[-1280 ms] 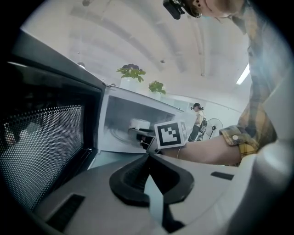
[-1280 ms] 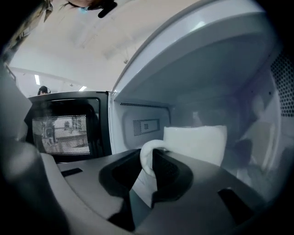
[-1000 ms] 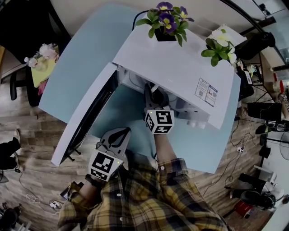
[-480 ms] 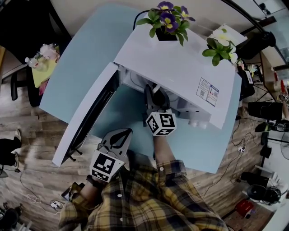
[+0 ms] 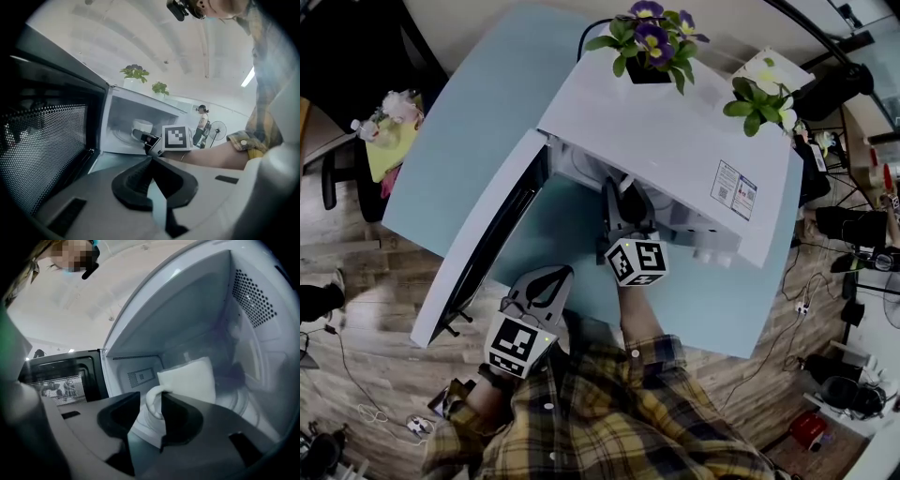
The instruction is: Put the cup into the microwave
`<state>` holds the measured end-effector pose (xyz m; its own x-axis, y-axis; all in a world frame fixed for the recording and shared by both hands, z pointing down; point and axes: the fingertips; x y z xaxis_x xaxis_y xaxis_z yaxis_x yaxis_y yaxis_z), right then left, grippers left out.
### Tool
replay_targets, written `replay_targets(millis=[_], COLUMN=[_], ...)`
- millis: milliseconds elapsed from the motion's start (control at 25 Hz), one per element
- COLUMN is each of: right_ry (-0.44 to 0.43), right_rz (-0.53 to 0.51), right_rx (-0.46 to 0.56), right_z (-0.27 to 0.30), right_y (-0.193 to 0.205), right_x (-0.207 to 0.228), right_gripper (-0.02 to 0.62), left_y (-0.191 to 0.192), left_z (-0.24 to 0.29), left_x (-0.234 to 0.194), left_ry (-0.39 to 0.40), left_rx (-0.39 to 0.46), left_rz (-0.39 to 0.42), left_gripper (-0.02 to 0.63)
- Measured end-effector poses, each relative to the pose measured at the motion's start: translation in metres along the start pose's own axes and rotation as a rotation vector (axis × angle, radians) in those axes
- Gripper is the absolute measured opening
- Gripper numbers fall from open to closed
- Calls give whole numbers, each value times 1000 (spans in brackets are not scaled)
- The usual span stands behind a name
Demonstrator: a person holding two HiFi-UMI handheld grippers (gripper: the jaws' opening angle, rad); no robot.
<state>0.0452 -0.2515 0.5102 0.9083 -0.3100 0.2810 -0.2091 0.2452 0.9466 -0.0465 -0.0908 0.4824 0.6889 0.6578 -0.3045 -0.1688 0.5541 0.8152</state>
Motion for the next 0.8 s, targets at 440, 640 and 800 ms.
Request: replay_targets(millis=[440, 640, 800], right_ry=[0, -5, -16], right_rz=[-1, -13, -35], right_rx=[-19, -43, -64], right_z=[-10, -18, -26], right_y=[-1, -3, -8], right_x=[1, 2, 0], right_gripper=[135, 135, 135], left_y=[-5, -10, -20], left_z=[-3, -5, -6], left_x=[-11, -13, -12], left_ry=[-23, -29, -30], left_rx=[14, 29, 51], left_rz=[6, 11, 24], left_gripper=[-9, -9, -9])
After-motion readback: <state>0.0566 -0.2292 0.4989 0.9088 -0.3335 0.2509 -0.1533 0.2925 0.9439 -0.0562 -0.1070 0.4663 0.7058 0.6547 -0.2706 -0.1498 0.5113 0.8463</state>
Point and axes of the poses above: the fingertips, and each gripper's own axes: z forward along the fingers, x to its right, y out of its underside, and after that the axes turned 5 degrees about -x, right-handed
